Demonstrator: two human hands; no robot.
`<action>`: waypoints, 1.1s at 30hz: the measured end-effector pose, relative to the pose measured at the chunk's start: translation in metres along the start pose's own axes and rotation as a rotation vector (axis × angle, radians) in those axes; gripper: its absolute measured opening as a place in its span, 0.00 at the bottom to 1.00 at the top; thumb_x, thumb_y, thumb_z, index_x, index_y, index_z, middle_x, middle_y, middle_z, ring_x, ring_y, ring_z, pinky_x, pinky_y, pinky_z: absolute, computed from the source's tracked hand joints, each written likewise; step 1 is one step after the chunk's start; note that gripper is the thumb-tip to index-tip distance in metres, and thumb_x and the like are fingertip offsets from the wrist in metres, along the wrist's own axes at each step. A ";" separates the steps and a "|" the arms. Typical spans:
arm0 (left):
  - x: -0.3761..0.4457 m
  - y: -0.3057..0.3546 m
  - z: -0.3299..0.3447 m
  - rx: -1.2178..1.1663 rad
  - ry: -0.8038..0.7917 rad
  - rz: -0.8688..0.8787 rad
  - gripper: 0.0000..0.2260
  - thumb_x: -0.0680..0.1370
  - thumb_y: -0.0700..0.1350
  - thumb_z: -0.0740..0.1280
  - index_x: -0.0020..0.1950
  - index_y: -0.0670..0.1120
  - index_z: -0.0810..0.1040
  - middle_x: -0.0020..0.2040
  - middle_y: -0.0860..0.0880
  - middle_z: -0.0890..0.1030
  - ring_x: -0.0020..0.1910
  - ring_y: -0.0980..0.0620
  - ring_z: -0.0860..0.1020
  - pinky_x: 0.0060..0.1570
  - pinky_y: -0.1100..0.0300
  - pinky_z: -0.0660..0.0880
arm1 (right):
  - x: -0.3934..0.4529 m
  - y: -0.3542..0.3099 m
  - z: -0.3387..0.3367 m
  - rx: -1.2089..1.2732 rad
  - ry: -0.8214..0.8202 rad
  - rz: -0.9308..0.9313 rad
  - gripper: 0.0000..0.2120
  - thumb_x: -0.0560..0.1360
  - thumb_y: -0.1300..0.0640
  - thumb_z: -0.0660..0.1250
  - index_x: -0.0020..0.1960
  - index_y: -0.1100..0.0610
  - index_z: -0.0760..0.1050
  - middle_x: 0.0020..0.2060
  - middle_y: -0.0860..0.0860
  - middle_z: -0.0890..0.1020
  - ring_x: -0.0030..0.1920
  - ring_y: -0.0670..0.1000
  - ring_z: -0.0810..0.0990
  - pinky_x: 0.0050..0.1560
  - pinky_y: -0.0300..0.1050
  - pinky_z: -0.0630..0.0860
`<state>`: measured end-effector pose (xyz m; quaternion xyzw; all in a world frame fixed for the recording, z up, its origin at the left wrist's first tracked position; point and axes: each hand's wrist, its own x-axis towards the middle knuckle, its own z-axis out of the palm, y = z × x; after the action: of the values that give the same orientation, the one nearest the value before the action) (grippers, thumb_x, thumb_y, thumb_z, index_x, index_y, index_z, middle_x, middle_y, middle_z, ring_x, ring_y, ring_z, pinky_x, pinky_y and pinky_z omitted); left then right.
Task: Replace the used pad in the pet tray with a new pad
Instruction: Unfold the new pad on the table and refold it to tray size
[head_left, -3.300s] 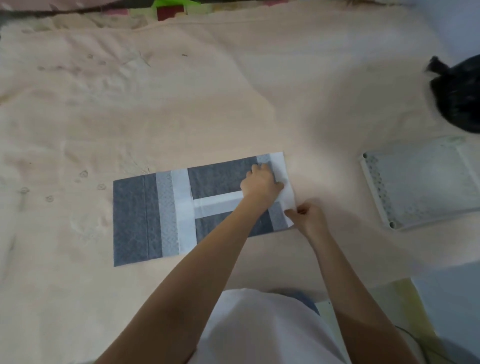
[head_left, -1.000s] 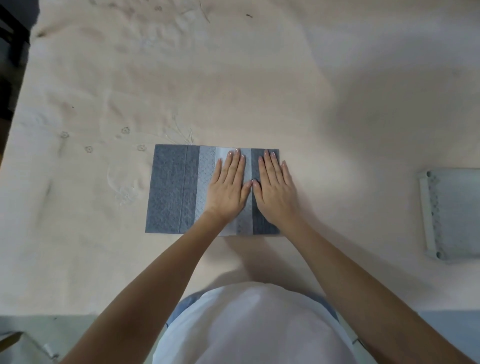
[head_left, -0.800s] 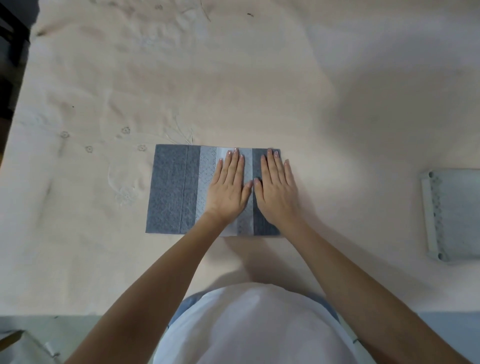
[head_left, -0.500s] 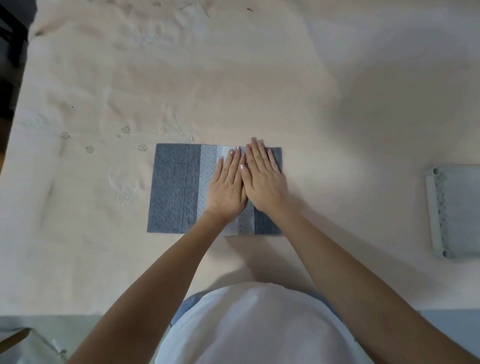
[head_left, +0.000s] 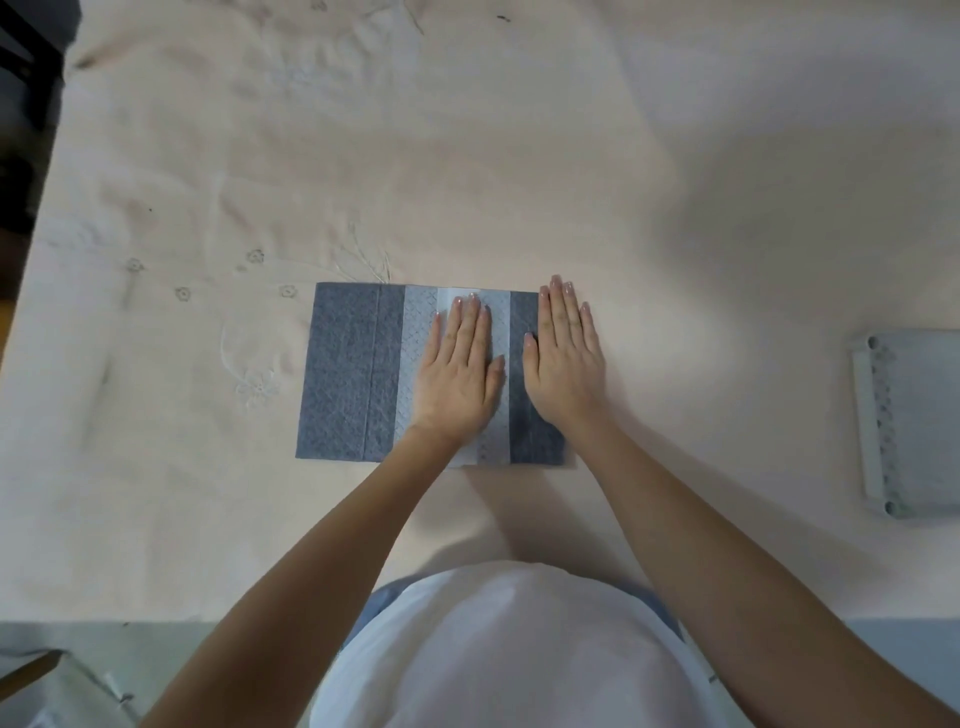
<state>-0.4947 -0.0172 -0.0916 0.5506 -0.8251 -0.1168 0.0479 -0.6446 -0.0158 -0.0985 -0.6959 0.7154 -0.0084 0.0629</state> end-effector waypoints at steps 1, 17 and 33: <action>-0.007 0.005 0.000 0.014 0.017 0.012 0.26 0.82 0.50 0.51 0.76 0.37 0.55 0.77 0.40 0.56 0.76 0.43 0.53 0.75 0.47 0.47 | 0.000 0.000 0.000 -0.001 -0.002 0.000 0.27 0.81 0.51 0.39 0.76 0.63 0.48 0.77 0.57 0.52 0.77 0.53 0.49 0.76 0.52 0.50; -0.044 0.009 0.012 -0.003 -0.016 -0.011 0.26 0.80 0.48 0.45 0.74 0.35 0.61 0.75 0.39 0.60 0.75 0.42 0.58 0.73 0.42 0.57 | -0.060 -0.027 -0.003 0.051 0.010 -0.267 0.26 0.80 0.53 0.48 0.73 0.67 0.59 0.73 0.61 0.61 0.74 0.58 0.59 0.73 0.56 0.60; -0.043 0.007 0.020 -0.055 -0.061 -0.043 0.26 0.82 0.51 0.46 0.77 0.39 0.50 0.78 0.44 0.50 0.77 0.48 0.46 0.76 0.48 0.45 | -0.082 -0.004 0.002 0.041 -0.103 -0.077 0.27 0.80 0.53 0.45 0.74 0.68 0.55 0.74 0.62 0.57 0.75 0.59 0.54 0.74 0.56 0.56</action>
<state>-0.4882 0.0280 -0.1072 0.5629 -0.8107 -0.1570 0.0354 -0.6382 0.0658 -0.0940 -0.7210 0.6835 0.0103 0.1134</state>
